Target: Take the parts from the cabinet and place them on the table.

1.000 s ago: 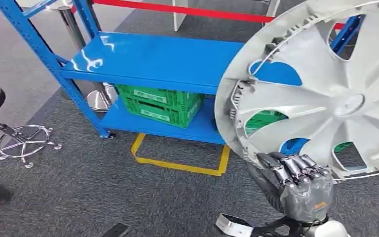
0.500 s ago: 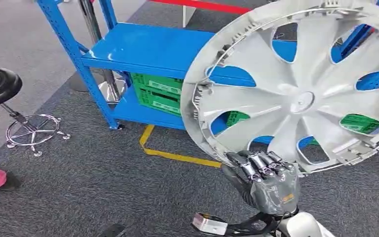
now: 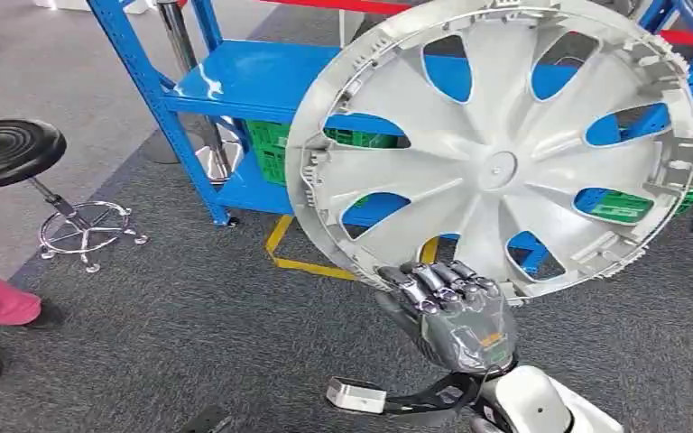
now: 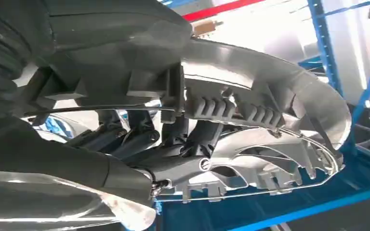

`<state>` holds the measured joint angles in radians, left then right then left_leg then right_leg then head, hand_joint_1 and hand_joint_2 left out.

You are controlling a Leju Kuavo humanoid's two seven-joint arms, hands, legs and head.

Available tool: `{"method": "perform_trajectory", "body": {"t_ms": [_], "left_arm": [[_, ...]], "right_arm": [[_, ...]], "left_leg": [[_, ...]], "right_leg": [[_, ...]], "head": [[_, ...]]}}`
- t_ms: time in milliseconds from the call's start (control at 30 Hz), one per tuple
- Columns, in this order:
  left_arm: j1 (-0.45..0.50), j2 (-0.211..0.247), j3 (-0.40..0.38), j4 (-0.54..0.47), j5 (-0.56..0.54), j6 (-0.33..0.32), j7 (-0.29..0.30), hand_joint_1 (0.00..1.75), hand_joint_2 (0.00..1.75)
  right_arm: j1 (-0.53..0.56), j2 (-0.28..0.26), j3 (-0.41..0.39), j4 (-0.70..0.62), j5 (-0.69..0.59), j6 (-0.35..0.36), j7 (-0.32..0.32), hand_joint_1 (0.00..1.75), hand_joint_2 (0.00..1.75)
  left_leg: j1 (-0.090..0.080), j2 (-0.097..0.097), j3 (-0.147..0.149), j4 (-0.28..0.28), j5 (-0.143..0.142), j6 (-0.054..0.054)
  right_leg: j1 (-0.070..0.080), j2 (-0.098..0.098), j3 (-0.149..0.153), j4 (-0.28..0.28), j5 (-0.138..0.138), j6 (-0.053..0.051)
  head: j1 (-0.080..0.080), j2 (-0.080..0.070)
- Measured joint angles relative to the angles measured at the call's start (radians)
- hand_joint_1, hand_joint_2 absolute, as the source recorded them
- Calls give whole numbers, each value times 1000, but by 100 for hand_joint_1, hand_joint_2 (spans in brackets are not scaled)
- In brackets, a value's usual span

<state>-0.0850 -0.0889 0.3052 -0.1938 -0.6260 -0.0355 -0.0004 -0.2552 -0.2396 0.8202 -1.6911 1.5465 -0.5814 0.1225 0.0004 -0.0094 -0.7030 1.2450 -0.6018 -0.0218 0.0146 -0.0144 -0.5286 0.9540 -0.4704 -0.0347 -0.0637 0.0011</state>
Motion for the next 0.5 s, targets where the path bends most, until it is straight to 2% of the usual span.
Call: {"method": "perform_trajectory", "body": {"t_ms": [33,67,100,133,167,200,233,267,300,333,367,400,433,467,500], "left_arm": [[0,0,0,0,0,0,0,0,175],[0,0,0,0,0,0,0,0,175],[0,1,0,0,-1,0,-1,0,175],[1,1,0,0,-2,1,-2,0,175],[3,2,0,0,-3,1,-2,0,175],[3,2,0,0,-3,1,-2,0,175],[5,2,0,0,-4,1,-2,0,175],[6,2,0,0,-4,1,-3,0,175],[6,2,0,0,-4,1,-3,0,175],[9,1,0,0,-4,1,-3,0,175],[9,-2,0,1,-4,0,-3,0,175],[7,2,0,1,-4,1,-3,0,175],[8,3,0,1,-4,2,-3,0,175],[8,3,0,1,-4,2,-3,0,175],[8,3,0,1,-4,1,-3,0,175]], "right_arm": [[-2,-2,5,0,-2,2,0,175,175],[-3,-3,10,0,-5,2,1,175,175],[-5,-4,16,0,-8,3,3,175,175],[-6,-5,21,0,-11,3,4,175,175],[-8,-5,24,0,-14,3,7,175,175],[-8,-5,28,0,-16,4,10,175,175],[-10,-5,31,0,-18,4,15,175,175],[-12,-6,35,0,-21,6,18,175,175],[-13,-6,38,0,-21,6,19,175,175],[-13,-6,41,0,-21,7,19,175,175],[-14,-9,44,0,-21,8,19,175,175],[-15,-10,48,0,-20,8,19,175,175],[-17,-11,50,0,-19,8,19,175,175],[-17,-12,52,0,-19,8,18,175,175],[-17,-13,56,0,-19,9,18,175,175]], "left_leg": [[1,0,3,56,4,-4],[3,0,16,75,42,-6],[5,1,46,56,90,-8],[7,1,92,2,123,-10],[9,1,151,-78,124,-11],[8,1,221,-181,74,-11],[4,-1,267,-268,36,3],[1,0,249,-254,42,12],[-3,0,245,-250,46,16],[-3,1,238,-250,56,27],[5,8,226,-256,70,39],[3,9,211,-255,86,47],[3,10,195,-255,100,53],[3,10,177,-255,114,54],[2,10,160,-254,128,54]], "right_leg": [[0,-3,-19,3,13,3],[-1,-5,-41,8,26,6],[-1,-7,-64,16,38,7],[-3,-8,-87,25,48,9],[-4,-7,-106,36,57,14],[-1,-7,-123,48,63,20],[-1,-7,-132,59,69,25],[-2,-8,-133,58,82,29],[-5,-8,-136,57,91,33],[-5,-7,-138,55,102,40],[-8,-3,-149,60,92,45],[-9,4,-164,83,36,52],[-12,8,-182,136,-32,57],[-15,9,-194,217,-100,62],[-17,10,-203,291,-136,66]], "head": [[-1,0],[0,0],[-1,0],[-1,0],[0,0],[-2,0],[0,0],[0,0],[-2,0],[0,0],[-2,0],[2,0],[5,0],[7,0],[6,0]]}}
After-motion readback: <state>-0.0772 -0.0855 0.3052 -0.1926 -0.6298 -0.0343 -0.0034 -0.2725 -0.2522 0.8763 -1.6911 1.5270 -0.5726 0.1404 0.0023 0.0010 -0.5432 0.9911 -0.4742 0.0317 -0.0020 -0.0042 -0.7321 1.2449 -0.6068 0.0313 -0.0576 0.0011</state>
